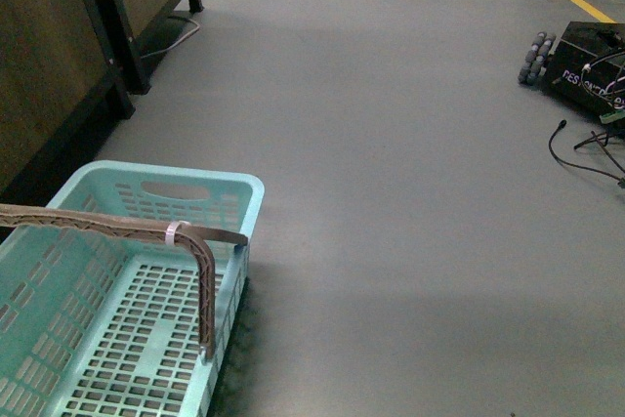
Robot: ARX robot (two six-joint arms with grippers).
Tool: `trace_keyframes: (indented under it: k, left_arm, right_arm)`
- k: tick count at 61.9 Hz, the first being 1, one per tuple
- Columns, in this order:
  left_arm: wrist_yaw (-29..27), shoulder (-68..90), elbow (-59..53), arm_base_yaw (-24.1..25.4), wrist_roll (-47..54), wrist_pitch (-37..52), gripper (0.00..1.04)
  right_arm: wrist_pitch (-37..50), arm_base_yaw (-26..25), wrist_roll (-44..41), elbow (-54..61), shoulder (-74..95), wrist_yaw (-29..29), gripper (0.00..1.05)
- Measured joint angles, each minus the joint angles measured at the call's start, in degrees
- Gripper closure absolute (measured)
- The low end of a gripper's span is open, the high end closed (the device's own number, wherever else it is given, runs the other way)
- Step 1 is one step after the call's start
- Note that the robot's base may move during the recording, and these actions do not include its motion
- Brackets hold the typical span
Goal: Pick lemon and mango into basket
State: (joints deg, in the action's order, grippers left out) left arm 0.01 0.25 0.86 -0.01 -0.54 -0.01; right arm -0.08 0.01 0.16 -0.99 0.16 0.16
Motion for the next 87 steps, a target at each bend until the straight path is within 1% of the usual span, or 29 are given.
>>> trace_keyframes:
  k: [29, 30, 32, 34, 35, 37, 39, 40, 41, 45, 47, 53, 58, 68, 77, 87]
  left_arm:
    - [-0.37, 0.09, 0.04, -0.04, -0.04, -0.13, 0.07]
    - [-2.64, 1.03, 0.63, -0.7, -2.25, -2.05, 0.07]
    - [-9.57, 5.33, 3.76, -3.21, -7.93, -9.44, 0.07]
    - [-13.77, 9.9, 6.12, -4.5, -12.35, -13.73, 0.07]
    - [-14.75, 13.03, 7.37, -4.59, -16.7, -15.23, 0.07]
    - [-13.79, 17.35, 8.41, -4.07, -22.14, -15.1, 0.07]
    - [-11.52, 22.67, 9.27, -2.67, -28.33, -12.68, 0.07]
    - [-11.23, 24.0, 9.44, -2.23, -29.86, -11.8, 0.07]
    - [-9.94, 27.82, 9.9, -0.94, -34.77, -8.98, 0.07]
    - [-4.28, 41.4, 11.54, 3.52, -46.18, 1.64, 0.07]
    - [-3.17, 48.48, 12.44, 4.61, -49.96, 6.67, 0.07]
    - [-1.75, 64.61, 14.88, 5.14, -57.46, 17.03, 0.07]
    - [-1.99, 76.19, 17.75, 4.0, -61.05, 22.77, 0.07]
    - [-2.29, 94.53, 25.64, 0.02, -65.44, 28.72, 0.07]
    - [-2.12, 106.33, 34.53, -2.05, -68.46, 29.33, 0.07]
    - [-2.14, 114.4, 43.19, -3.74, -69.94, 29.16, 0.07]
  right_arm:
    - [0.0, 0.0, 0.0, 0.0, 0.0, -0.02, 0.09]
    - [0.0, 0.0, 0.0, 0.0, 0.0, -0.02, 0.09]
    - [0.0, 0.0, 0.02, 0.0, 0.0, 0.0, 0.09]
    - [0.0, 0.0, 0.0, 0.0, 0.0, 0.0, 0.09]
    - [0.0, 0.0, 0.0, 0.0, 0.0, -0.02, 0.09]
    - [0.0, 0.0, 0.0, 0.0, 0.02, -0.04, 0.09]
    - [0.0, 0.0, 0.0, 0.0, 0.0, -0.07, 0.09]
    - [0.0, 0.0, 0.0, 0.0, 0.0, -0.04, 0.09]
    - [0.0, 0.0, 0.0, 0.0, 0.0, -0.02, 0.09]
    - [0.0, 0.0, 0.0, 0.0, 0.0, -0.04, 0.09]
    - [0.0, 0.0, 0.0, 0.0, 0.0, -0.04, 0.09]
    - [0.0, 0.0, 0.0, 0.0, 0.0, -0.07, 0.09]
    - [0.0, 0.0, 0.0, 0.0, 0.0, -0.04, 0.09]
    - [0.0, 0.0, 0.0, 0.0, 0.0, -0.07, 0.09]
    - [0.0, 0.0, 0.0, 0.0, 0.0, -0.07, 0.09]
    - [0.0, 0.0, 0.0, 0.0, 0.0, -0.04, 0.09]
